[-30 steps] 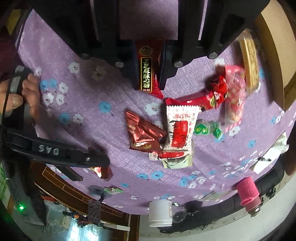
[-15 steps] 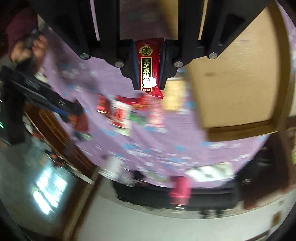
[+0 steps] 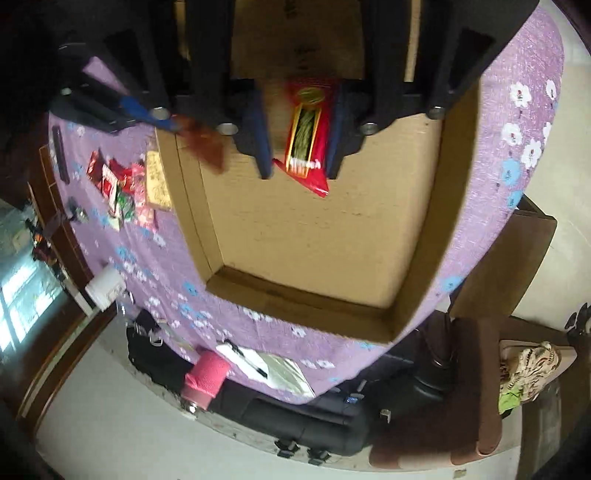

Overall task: Organize snacks
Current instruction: 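Grasp the red packet with the left tool while the right tool grasps a brown-red wrapped candy, then drop the red packet into the box with the left tool while the right tool drops its candy, then grasp the white-red packet with the left tool while the right tool grasps a red-brown packet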

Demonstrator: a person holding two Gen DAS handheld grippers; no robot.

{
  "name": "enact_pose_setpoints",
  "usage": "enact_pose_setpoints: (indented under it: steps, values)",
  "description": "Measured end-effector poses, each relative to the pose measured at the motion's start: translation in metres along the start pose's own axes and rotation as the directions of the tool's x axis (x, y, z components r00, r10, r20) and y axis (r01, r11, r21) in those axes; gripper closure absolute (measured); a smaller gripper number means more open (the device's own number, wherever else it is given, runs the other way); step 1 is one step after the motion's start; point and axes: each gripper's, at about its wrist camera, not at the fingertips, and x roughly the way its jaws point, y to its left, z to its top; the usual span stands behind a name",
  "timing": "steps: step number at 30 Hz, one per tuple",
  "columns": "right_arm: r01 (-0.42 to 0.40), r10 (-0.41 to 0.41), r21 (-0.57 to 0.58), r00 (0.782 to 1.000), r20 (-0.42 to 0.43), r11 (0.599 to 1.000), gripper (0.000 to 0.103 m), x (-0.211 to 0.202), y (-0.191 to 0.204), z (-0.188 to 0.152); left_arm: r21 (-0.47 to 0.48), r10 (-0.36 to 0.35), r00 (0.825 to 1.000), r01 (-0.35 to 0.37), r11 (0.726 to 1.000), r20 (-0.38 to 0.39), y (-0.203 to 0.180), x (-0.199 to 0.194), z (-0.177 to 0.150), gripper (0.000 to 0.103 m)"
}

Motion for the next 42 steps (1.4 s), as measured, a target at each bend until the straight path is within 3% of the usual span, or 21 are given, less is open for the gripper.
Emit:
enact_pose_setpoints:
  steps: [2, 3, 7, 9, 11, 14, 17, 19, 23, 29, 33, 34, 42]
  values:
    - [0.012, -0.012, -0.019, 1.000, 0.000, 1.000, 0.066, 0.009, 0.005, 0.000, 0.002, -0.003, 1.000, 0.003, 1.000, 0.026, 0.000, -0.007, 0.002, 0.048]
    - [0.013, -0.013, -0.026, 1.000, 0.001, 1.000, 0.065, 0.008, 0.004, 0.002, -0.007, -0.015, 0.999, 0.015, 1.000, 0.044, 0.001, -0.014, 0.002, 0.045]
    - [0.026, -0.022, -0.062, 0.998, 0.064, 0.998, 0.049, -0.020, 0.005, 0.000, -0.026, -0.051, 0.996, 0.053, 0.998, 0.079, -0.003, -0.024, 0.010, 0.043]
    - [0.033, -0.028, -0.050, 0.993, 0.111, 0.998, 0.046, -0.045, -0.005, -0.005, -0.008, -0.075, 0.994, 0.076, 0.997, 0.084, -0.015, -0.026, 0.012, 0.043]
    - [0.056, -0.054, -0.003, 0.986, 0.157, 0.998, 0.046, -0.073, -0.031, -0.010, 0.027, -0.102, 0.992, 0.100, 0.995, 0.077, -0.032, -0.027, 0.010, 0.043]
    - [0.154, -0.176, 0.122, 0.963, 0.204, 0.981, 0.046, -0.112, -0.090, -0.021, 0.098, -0.146, 0.988, 0.140, 0.985, 0.055, -0.071, -0.023, 0.006, 0.043]
    - [0.254, -0.318, 0.301, 0.930, 0.187, 0.919, 0.047, -0.142, -0.160, -0.041, 0.181, -0.199, 0.980, 0.194, 0.964, 0.008, -0.114, -0.010, 0.004, 0.043]
    - [0.257, -0.345, 0.396, 0.923, 0.169, 0.882, 0.047, -0.153, -0.193, -0.052, 0.233, -0.211, 0.977, 0.213, 0.949, -0.036, -0.144, 0.004, 0.000, 0.043]
    - [0.206, -0.327, 0.506, 0.931, 0.161, 0.838, 0.047, -0.157, -0.237, -0.062, 0.309, -0.211, 0.970, 0.239, 0.921, -0.122, -0.191, 0.037, -0.008, 0.043]
    - [0.207, -0.300, 0.516, 0.948, 0.103, 0.831, 0.047, -0.119, -0.255, -0.043, 0.406, -0.161, 0.971, 0.222, 0.887, -0.179, -0.240, 0.076, -0.018, 0.043]
    - [0.241, -0.320, 0.518, 0.945, 0.067, 0.821, 0.048, -0.105, -0.257, -0.048, 0.412, -0.150, 0.971, 0.216, 0.885, -0.186, -0.252, 0.086, -0.017, 0.043]
    - [0.258, -0.337, 0.514, 0.939, 0.066, 0.818, 0.063, -0.104, -0.259, -0.049, 0.416, -0.146, 0.972, 0.213, 0.884, -0.187, -0.255, 0.089, -0.016, 0.043]
    - [0.275, -0.371, 0.529, 0.925, 0.083, 0.803, 0.066, -0.129, -0.272, -0.071, 0.505, -0.080, 0.978, 0.169, 0.846, -0.194, -0.288, 0.124, -0.017, 0.044]
